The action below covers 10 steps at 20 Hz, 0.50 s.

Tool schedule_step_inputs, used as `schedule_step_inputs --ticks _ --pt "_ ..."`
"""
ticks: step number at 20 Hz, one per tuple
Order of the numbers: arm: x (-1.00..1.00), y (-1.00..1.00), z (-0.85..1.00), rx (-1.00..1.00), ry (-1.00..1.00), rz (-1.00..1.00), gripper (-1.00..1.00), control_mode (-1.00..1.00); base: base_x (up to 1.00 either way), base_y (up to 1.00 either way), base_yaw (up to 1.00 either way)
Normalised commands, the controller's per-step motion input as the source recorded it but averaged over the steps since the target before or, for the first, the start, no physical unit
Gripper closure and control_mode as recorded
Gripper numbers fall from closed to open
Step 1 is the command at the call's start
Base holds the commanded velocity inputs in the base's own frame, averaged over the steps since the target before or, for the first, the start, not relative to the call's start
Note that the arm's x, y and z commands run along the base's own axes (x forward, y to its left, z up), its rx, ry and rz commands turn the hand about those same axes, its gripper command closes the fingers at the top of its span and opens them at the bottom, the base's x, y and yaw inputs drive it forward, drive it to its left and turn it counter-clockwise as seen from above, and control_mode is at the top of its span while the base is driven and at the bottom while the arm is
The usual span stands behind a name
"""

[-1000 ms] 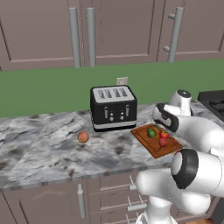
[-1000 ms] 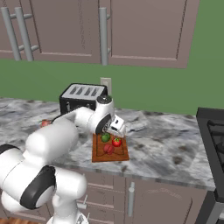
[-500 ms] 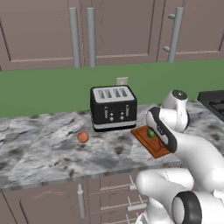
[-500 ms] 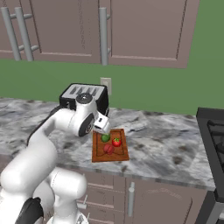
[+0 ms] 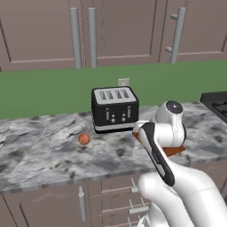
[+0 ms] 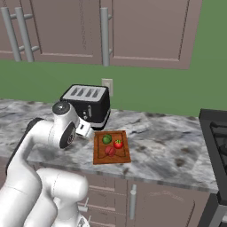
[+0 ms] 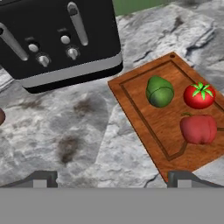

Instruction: Place the avocado, onion, tomato, and bell pepper on the cutting board.

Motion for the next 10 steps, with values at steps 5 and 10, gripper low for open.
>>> schedule_step_inputs --ticks 5,10 --pt "-0.07 0.69 0.0 0.0 0.01 0.03 -1.0 -1.0 0.0 0.0 0.0" --pt "0.0 0.72 0.0 0.0 0.0 0.11 -1.0 -1.0 0.0 0.0 0.0"
